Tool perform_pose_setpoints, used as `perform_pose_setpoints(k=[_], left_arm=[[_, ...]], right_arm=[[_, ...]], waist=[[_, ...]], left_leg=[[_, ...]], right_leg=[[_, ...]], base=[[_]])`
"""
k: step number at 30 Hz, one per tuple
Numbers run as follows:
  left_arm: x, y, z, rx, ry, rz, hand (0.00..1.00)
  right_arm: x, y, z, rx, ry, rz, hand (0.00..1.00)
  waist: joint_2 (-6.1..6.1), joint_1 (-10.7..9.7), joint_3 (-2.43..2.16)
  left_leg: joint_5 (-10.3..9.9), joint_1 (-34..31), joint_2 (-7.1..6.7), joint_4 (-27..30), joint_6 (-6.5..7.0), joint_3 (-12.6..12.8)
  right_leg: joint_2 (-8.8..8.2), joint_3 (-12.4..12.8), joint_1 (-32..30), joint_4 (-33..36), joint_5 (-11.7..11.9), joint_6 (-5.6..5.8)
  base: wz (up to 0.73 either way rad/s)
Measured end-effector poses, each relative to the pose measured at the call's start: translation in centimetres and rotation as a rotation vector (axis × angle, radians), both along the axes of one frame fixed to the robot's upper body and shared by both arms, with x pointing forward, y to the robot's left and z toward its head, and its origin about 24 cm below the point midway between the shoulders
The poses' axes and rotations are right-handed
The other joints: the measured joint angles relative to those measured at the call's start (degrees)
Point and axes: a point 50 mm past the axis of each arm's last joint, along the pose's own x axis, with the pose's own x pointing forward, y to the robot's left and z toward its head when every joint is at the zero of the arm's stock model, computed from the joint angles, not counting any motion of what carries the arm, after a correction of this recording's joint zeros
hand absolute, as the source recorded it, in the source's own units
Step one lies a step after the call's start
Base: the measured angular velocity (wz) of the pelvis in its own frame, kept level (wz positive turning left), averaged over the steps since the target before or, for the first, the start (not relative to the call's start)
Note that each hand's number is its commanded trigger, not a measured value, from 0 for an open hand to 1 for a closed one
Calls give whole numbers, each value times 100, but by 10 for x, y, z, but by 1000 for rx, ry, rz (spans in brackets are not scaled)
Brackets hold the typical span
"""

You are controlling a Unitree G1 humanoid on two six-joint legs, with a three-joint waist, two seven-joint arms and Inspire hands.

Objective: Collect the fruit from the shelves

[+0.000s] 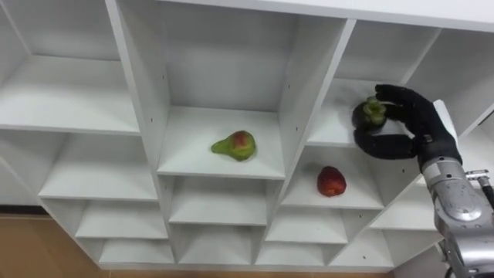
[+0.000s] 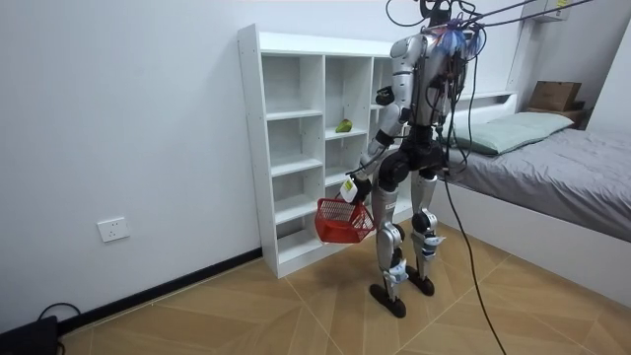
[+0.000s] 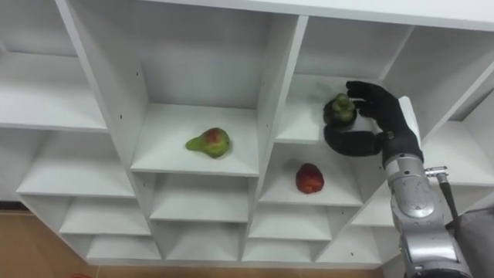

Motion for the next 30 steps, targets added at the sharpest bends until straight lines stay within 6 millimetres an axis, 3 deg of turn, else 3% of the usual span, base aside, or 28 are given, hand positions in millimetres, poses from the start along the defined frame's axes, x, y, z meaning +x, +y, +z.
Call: perform_pose_setpoints(k=[4,30], left_arm=[[0,0,0,0,-1,0,100],[4,0,1,9,-12,1,100]], right_arm=[[1,-1,1,0,-5,-5,100],[0,10,-1,13,16,59,100]], waist=[[43,0,-8],[0,-25,11]], left_leg=[[0,24,0,-17,0,-2],[-1,7,0,-16,0,21]], right_leg=[[0,0,13,0,0,0],[-5,2,-4,8,0,0]], base=[[0],[0]])
